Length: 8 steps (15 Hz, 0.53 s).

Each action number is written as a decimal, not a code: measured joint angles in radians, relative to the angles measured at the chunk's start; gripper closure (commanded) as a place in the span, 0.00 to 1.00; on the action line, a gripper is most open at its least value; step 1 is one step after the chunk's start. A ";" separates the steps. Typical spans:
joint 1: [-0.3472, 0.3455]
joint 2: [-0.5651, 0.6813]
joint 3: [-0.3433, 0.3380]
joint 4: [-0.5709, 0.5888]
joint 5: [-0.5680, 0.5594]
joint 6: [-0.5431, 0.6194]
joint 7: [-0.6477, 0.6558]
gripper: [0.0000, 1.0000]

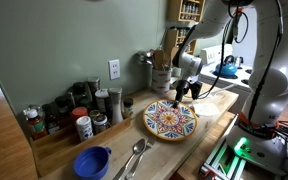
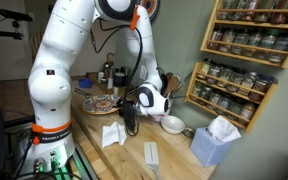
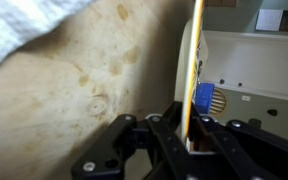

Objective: Move the bowl backwards, then move the plate forward

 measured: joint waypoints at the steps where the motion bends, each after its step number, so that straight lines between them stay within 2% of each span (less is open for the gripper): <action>1: 0.003 0.000 0.001 0.004 -0.001 0.009 0.011 0.98; 7: 0.011 0.000 0.009 0.019 -0.018 0.063 0.070 0.98; 8: 0.011 0.000 0.009 0.021 -0.022 0.064 0.076 0.66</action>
